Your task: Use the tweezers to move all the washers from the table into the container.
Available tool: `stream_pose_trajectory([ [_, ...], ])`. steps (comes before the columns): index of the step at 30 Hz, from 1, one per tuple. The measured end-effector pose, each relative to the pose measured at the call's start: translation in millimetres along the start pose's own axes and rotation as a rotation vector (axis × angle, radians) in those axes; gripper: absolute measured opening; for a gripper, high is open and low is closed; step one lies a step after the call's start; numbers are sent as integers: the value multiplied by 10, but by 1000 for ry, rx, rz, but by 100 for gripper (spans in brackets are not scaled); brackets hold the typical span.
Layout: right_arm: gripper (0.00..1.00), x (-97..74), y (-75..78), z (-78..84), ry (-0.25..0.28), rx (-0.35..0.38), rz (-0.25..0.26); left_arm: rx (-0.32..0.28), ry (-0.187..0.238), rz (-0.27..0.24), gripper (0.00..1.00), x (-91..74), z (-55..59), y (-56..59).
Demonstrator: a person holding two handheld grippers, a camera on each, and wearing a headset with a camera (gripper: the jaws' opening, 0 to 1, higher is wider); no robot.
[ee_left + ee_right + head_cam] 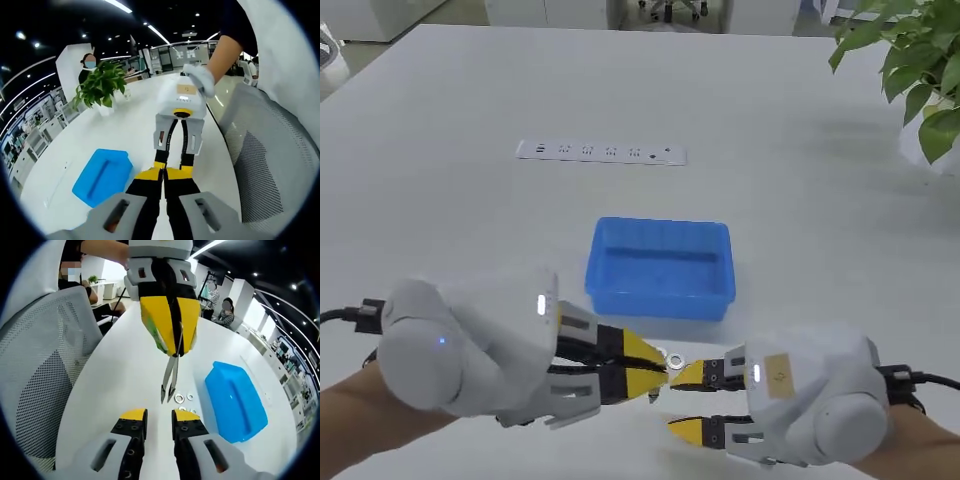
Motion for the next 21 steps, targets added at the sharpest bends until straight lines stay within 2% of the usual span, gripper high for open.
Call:
stream_pose_trajectory([
  [7, 23, 16, -18, 5, 0, 16, -10, -13, -13, -41, 5, -96, 95, -96],
  [12, 25, 27, -29, 9, -5, 19, -15, -25, 7, -60, 5, -112, 121, -158],
  [18, 25, 27, -36, 29, -15, 4, -11, -44, 26, -42, 5, -72, 141, -182],
  [21, 25, 13, -30, 38, -13, 13, -6, -37, 23, -35, 5, -49, 157, -187],
])
Point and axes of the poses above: the centre of the closed fingertips' face, and the gripper's own axes: x roughly forward along the fingers, y roughly to its right, z roughly out of its underside, the point moved 6 cm from there along -x, roughly backward along the fingers
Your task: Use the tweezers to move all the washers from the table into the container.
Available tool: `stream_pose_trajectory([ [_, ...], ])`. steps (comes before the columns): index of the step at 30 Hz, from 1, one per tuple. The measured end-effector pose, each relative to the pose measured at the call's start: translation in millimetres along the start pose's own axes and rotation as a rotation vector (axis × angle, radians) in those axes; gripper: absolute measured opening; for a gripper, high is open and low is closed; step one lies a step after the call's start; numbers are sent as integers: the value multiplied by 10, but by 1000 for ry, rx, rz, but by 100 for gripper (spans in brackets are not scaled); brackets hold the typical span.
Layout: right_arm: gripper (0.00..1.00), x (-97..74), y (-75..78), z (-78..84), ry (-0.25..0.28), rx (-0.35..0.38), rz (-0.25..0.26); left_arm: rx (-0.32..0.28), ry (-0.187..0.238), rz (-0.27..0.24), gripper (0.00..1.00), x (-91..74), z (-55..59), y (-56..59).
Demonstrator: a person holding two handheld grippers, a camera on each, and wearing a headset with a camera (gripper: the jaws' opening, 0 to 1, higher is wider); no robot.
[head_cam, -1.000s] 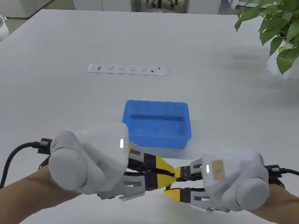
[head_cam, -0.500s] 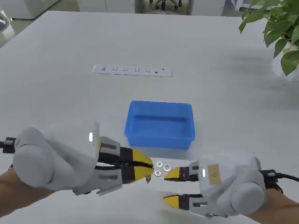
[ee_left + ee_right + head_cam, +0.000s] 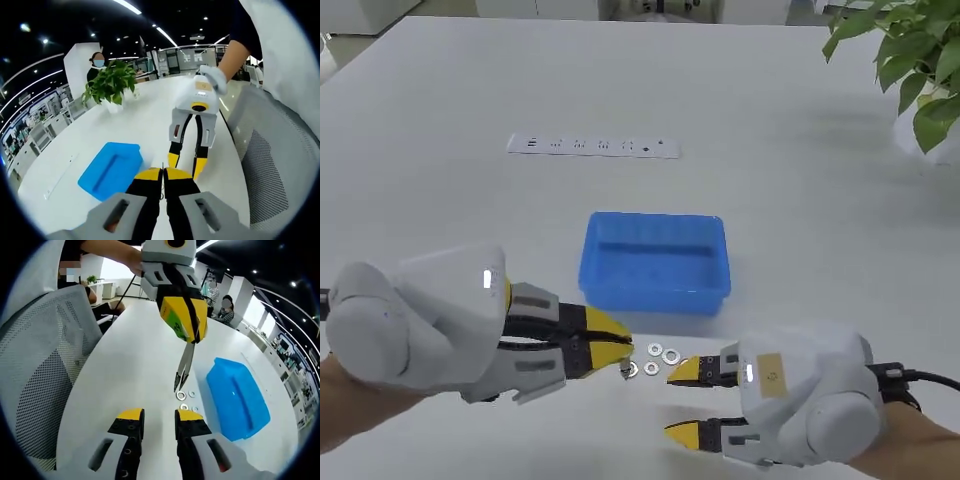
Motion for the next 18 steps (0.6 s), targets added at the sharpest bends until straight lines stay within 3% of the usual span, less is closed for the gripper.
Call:
stream_pose_trajectory([
  [12, 25, -4, 28, 48, -2, 11, 15, -25, 11, 16, 5, 63, 65, -58],
  [18, 25, 70, 83, 0, -6, 1, -3, -54, 20, 145, 5, 62, 80, 0],
])
Point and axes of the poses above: the centre of the closed fingertips' face, and the gripper's own axes: x roughly forward along the fingers, y roughly to its right, z roughly out of its underside, the point moved 6 cm from there along -x, roughly backward along the fingers
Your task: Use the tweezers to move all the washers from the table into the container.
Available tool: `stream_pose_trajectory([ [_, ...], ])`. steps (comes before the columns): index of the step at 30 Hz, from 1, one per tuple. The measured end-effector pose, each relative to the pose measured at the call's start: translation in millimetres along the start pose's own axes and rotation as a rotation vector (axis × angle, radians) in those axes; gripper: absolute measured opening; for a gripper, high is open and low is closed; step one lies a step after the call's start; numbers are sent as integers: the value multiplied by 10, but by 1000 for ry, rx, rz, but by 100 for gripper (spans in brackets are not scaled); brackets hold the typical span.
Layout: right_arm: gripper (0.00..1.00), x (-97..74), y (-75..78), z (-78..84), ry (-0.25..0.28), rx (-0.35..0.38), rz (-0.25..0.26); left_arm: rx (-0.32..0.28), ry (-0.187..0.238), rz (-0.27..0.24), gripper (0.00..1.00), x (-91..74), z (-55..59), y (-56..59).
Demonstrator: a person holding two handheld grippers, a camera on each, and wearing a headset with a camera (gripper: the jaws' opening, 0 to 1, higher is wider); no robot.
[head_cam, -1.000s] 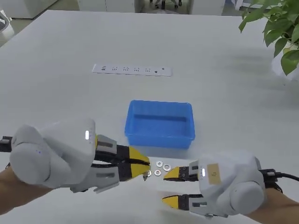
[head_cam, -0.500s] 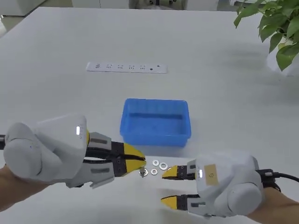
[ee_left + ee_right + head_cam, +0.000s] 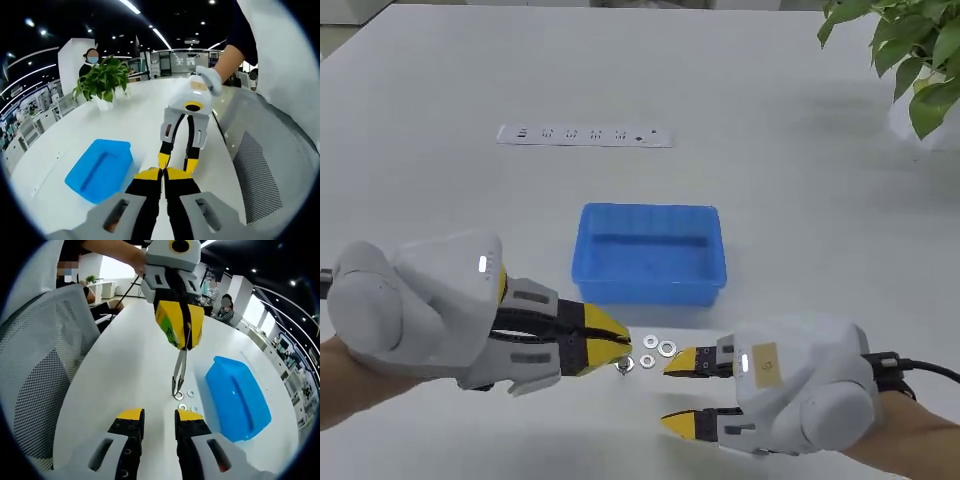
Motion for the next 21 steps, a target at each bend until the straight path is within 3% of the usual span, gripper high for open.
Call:
stream_pose_trajectory([
  [6, 26, 120, 204, -113, 26, 44, 10, -16, -20, 7, 5, -37, 7, -196],
  [11, 26, 206, 287, -178, 50, 70, 4, -11, -30, 46, 5, 1, -6, -222],
  [16, 24, 263, 324, -217, 71, 89, -12, -31, -25, 53, 5, 15, 3, -261],
  [21, 17, 292, 332, -249, 90, 109, -26, -38, -26, 56, 5, 13, 5, -275],
])
Point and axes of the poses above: the centre of the closed fingertips' face, and the gripper's own axes: x roughly forward along the fingers, y roughly to its right, z roughly out of its underside, the point moved 6 cm from there along -x, roughly backward along the fingers
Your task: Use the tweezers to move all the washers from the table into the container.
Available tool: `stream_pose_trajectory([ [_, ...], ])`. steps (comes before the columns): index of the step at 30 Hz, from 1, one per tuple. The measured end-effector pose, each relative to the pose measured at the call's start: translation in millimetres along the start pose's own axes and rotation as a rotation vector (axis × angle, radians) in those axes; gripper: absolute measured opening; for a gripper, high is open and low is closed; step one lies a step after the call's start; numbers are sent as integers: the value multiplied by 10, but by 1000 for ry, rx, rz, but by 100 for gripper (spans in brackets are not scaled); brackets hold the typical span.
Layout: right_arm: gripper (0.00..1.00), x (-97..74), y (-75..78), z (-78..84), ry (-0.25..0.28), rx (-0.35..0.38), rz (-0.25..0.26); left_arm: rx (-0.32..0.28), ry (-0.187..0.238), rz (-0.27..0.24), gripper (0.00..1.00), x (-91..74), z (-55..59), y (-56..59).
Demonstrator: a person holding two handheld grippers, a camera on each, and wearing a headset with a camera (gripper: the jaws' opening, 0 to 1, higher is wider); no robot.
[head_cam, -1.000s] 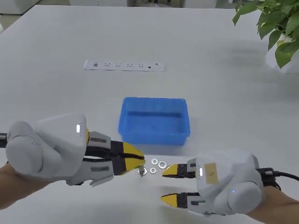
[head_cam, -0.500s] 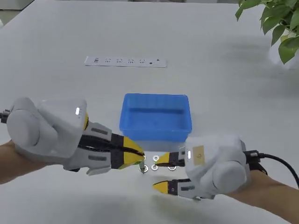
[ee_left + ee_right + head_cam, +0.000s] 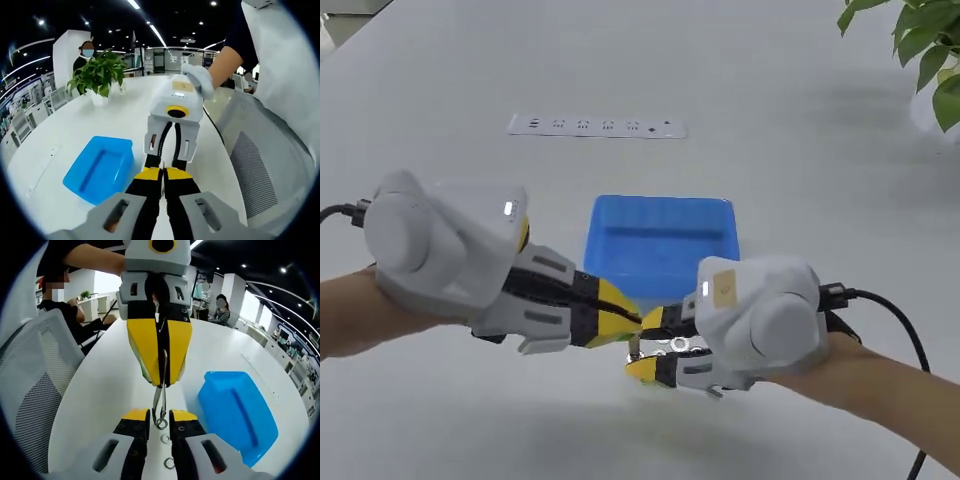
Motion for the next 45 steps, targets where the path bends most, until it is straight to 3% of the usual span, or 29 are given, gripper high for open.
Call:
stream_pose_trajectory([
  [15, 9, 8, -10, -21, -9, 23, -6, 6, -10, 2, 5, 42, -10, 24],
  [29, 10, 11, -52, -40, -2, 21, 5, -57, -9, -20, 6, 25, -7, 78],
  [36, 9, 17, -49, -89, 5, 32, 4, -76, -30, -14, 15, -7, 35, 132],
  [45, 9, -26, -70, -103, -13, 45, 7, -85, -9, -71, 20, -101, 10, 181],
])
Point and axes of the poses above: the centre of the closed fingertips' face, and the gripper's own axes: x roughly forward along the fingers, y roughly to its right, z roughly out of its underside, the point moved 6 cm from there along -x, roughly backward along the fingers
